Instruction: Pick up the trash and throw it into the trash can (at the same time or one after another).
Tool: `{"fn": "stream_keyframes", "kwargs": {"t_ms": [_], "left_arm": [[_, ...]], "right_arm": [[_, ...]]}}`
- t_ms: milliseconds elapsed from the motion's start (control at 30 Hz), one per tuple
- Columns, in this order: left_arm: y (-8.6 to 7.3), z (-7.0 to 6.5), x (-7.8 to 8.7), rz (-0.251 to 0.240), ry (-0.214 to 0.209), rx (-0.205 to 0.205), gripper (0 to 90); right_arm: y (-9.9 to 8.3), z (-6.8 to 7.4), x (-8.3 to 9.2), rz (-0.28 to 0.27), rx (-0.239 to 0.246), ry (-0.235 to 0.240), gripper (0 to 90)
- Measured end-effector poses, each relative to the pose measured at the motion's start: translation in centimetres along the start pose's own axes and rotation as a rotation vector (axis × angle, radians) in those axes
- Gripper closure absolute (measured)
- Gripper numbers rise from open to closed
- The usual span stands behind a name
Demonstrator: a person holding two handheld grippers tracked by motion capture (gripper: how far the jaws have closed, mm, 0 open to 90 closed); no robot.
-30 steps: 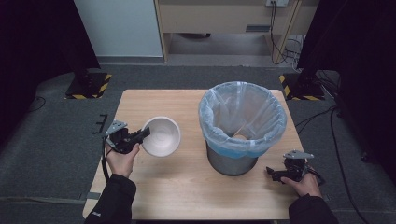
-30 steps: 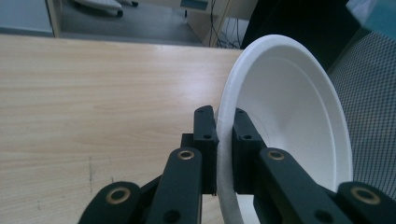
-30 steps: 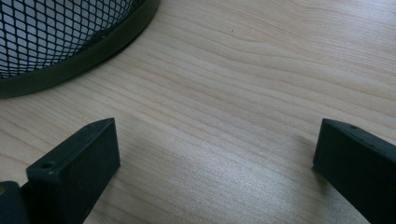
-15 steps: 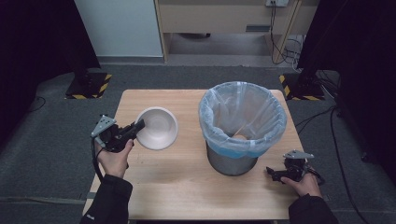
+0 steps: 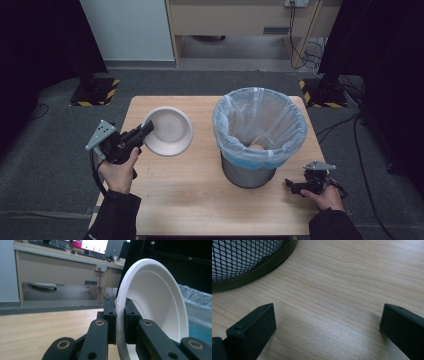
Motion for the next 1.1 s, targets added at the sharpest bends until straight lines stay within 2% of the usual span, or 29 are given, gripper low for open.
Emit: {"fn": "stream_keyframes", "kwargs": {"t_ms": [367,633,900,1100], "left_arm": [[1.8,-2.5,1.1,-0.084,-0.058,-0.048,83.2],[3.6,-3.1,2.0,-0.143,-0.071,-0.067,83.2],[5.3,-4.2,1.5,-0.186,-0.091,-0.083,83.2],[7.0,-5.6,0.4,-0.212,-0.112,-0.097,83.2]], "right_arm": [[0.0,0.0,0.0,0.0,0.0,0.0,0.8],[0.0,0.0,0.0,0.0,-0.002,0.0,0.7],[0.0,0.0,0.0,0.0,0.001,-0.001,0.8],[0.0,0.0,0.0,0.0,-0.001,-0.001,0.8]]}}
Point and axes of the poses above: each handheld gripper's, and its own axes: x roughly backward along the jaws, y roughly out of its top, z roughly to its left, the point moved 2 cm from there along -x, roughly forward along the jaws, and after that the axes turned 3 degrees about x, right-handed, at the moved point
